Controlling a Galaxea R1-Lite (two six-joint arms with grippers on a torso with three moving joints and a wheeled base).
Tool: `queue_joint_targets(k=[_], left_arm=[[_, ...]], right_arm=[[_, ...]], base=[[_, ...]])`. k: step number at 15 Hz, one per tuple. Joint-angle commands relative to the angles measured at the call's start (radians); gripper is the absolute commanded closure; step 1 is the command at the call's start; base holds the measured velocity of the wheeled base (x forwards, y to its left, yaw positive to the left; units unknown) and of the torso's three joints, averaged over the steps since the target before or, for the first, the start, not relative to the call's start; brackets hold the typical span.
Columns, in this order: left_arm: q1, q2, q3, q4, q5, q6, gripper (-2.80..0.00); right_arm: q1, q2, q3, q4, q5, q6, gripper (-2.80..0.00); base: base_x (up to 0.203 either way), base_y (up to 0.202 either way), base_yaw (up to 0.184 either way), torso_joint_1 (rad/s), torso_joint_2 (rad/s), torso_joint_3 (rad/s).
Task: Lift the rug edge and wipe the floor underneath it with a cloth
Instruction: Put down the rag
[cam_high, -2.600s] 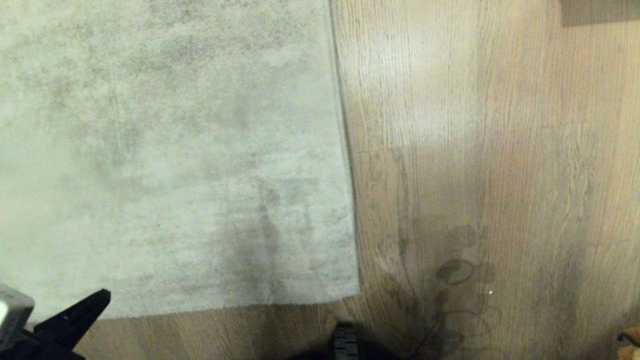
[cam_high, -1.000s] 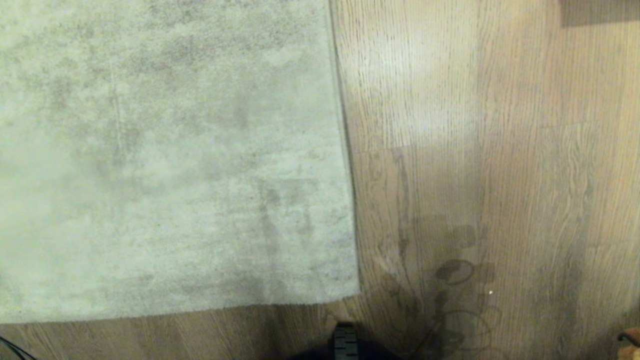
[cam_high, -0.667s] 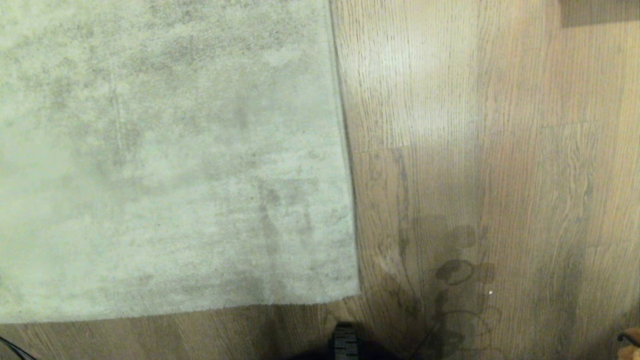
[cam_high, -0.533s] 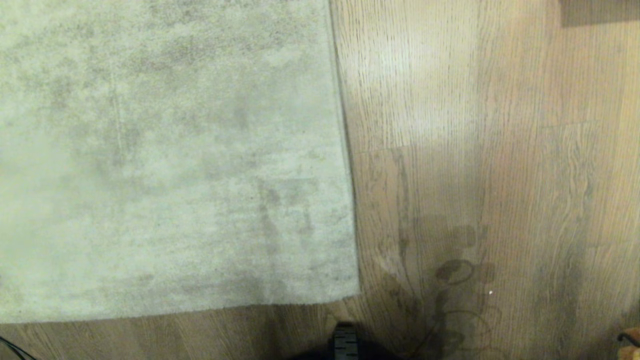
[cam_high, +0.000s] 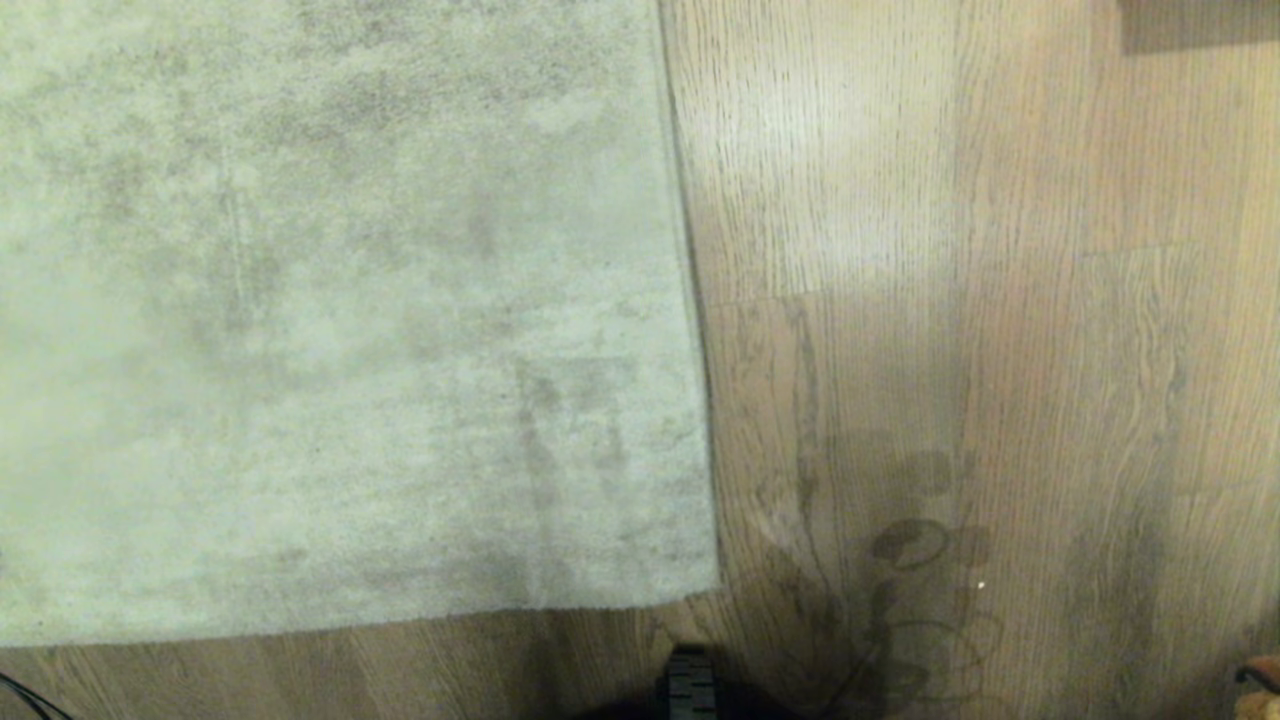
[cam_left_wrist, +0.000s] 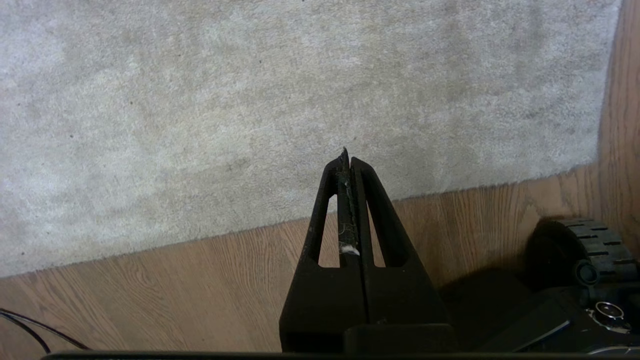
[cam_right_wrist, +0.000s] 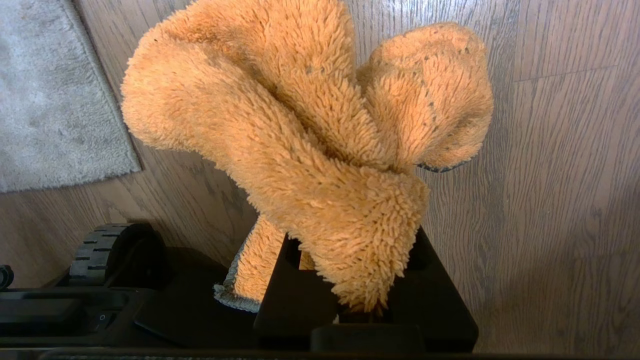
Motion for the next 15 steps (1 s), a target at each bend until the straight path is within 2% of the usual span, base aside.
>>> queue_joint_targets(k=[1, 15], left_arm=[[0.000, 0.000, 0.000, 0.000, -0.001, -0.001, 0.00], [0.000, 0.000, 0.000, 0.000, -0.001, -0.003, 0.00]], right_arm=[[0.000, 0.000, 0.001, 0.000, 0.000, 0.000, 0.00], [0.000, 0.002, 0.001, 0.000, 0.000, 0.000, 0.00]], base=[[0.000, 0.000, 0.000, 0.000, 0.00, 0.000], [0.000, 0.000, 0.000, 0.000, 0.00, 0.000]])
